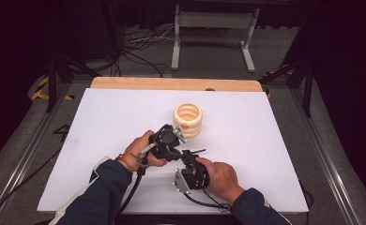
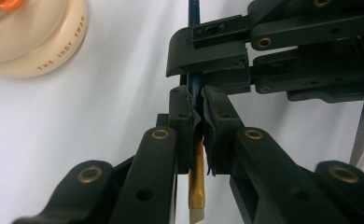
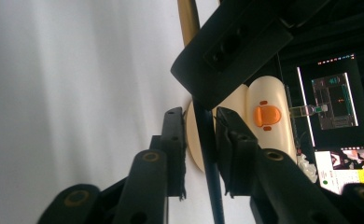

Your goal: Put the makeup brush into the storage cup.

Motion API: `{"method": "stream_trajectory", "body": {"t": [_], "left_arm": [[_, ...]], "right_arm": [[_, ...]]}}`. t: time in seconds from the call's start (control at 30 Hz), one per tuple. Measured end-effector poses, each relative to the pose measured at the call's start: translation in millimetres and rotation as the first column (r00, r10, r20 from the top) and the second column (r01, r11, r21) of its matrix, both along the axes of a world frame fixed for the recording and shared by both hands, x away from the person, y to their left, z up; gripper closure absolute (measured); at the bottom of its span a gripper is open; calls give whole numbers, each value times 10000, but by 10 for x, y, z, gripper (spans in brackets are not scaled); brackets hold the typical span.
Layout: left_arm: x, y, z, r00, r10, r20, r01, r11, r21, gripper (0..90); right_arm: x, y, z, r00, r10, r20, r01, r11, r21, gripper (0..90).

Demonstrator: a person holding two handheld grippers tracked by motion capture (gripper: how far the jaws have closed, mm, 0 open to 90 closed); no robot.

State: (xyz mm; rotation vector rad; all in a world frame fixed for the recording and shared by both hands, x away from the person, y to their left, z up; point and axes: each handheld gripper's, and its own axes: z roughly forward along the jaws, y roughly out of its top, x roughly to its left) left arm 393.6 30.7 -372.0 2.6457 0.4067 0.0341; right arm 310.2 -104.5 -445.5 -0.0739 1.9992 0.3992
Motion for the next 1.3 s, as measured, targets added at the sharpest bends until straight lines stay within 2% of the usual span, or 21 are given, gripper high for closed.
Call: {"method": "stream_trajectory", "body": {"t": [0.1, 0.27, 0.43, 0.53, 0.67, 0.7, 0.73, 0.8, 0.87, 0.9, 0.93, 0.97, 1.0, 1.03, 1.07, 1.1, 1.13, 1.17, 1.2, 1.23, 1.3], "left_arm": [[0, -7, -4, 10000, -58, -28, 58, 10000, 11, 828], [-3, -11, -14, 10000, -31, -37, 31, 10000, 8, 828], [-6, 52, -4, 10000, -41, 77, 45, 9983, -579, 826], [-20, 148, 31, 9992, 269, 295, -243, 9961, -848, 731], [-65, 319, 81, 9963, 403, 764, -308, 9920, -1221, 632], [-68, 361, 89, 9942, 499, 957, -365, 9899, -1372, 595], [-68, 361, 89, 9942, 499, 957, -365, 9899, -1372, 536], [-92, 469, 105, 9905, 730, 1164, -537, 9854, -1618, 531], [-132, 555, 101, 9855, 834, 1478, -547, 9805, -1887, 482], [-150, 598, 97, 9824, 820, 1675, -510, 9820, -1816, 452], [-195, 661, 76, 9749, 1010, 1984, -644, 9810, -1829, 372], [-220, 700, 61, 9704, 1140, 2127, -744, 9798, -1859, 345], [-220, 700, 61, 9704, 1140, 2127, -744, 9798, -1859, 331], [-253, 751, 41, 9630, 1299, 2361, -844, 9775, -1934, 331], [-275, 779, 26, 9573, 1436, 2510, -935, 9750, -2014, 276], [-311, 831, 5, 9454, 1657, 2805, -1085, 9720, -2085, 201], [-336, 876, -11, 9369, 1803, 2995, -1174, 9693, -2162, 201], [-357, 923, -27, 9301, 1932, 3124, -1233, 9654, -2299, 179], [-372, 958, -41, 9275, 2023, 3145, -1261, 9609, -2464, 151], [-404, 1028, -67, 9187, 2230, 3261, -1343, 9526, -2730, 139], [-443, 1118, -95, 9066, 2442, 3442, -1445, 9459, -2906, 106]], "right_arm": [[-1, 2, -1, 10000, 81, -35, -81, 9999, -107, 831], [-8, 10, -9, 10000, -12, 31, 12, 9997, -233, 839], [-5, -10, 8, 9998, -42, -175, 41, 10000, -56, 840], [8, -18, 16, 9999, -58, -155, 55, 9998, -170, 840], [11, -29, 20, 9995, -75, -315, 75, 10000, 2, 840], [9, -36, 23, 9993, -169, -347, 170, 9998, 34, 841], [9, -36, 23, 9993, -169, -347, 170, 9998, 34, 841], [15, -52, 33, 9989, -214, -419, 219, 9997, 123, 840], [24, -74, 48, 9981, -246, -560, 265, 9991, 322, 840], [28, -86, 61, 9978, -260, -603, 283, 9989, 364, 840], [42, -115, 77, 9967, -347, -735, 399, 9967, 705, 841], [48, -127, 85, 9960, -359, -818, 423, 9960, 786, 840], [48, -127, 85, 9960, -359, -818, 423, 9960, 786, 840], [56, -143, 92, 9954, -363, -890, 443, 9950, 893, 840], [68, -164, 106, 9944, -388, -981, 488, 9936, 1021, 841], [84, -193, 122, 9924, -430, -1152, 573, 9906, 1244, 841], [84, -193, 122, 9924, -430, -1152, 573, 9906, 1244, 841], [91, -204, 128, 9916, -423, -1219, 592, 9885, 1388, 841], [97, -216, 134, 9910, -427, -1272, 619, 9867, 1506, 841], [100, -225, 138, 9911, -439, -1257, 639, 9851, 1596, 841], [116, -250, 158, 9902, -430, -1329, 662, 9822, 1756, 840]]}}
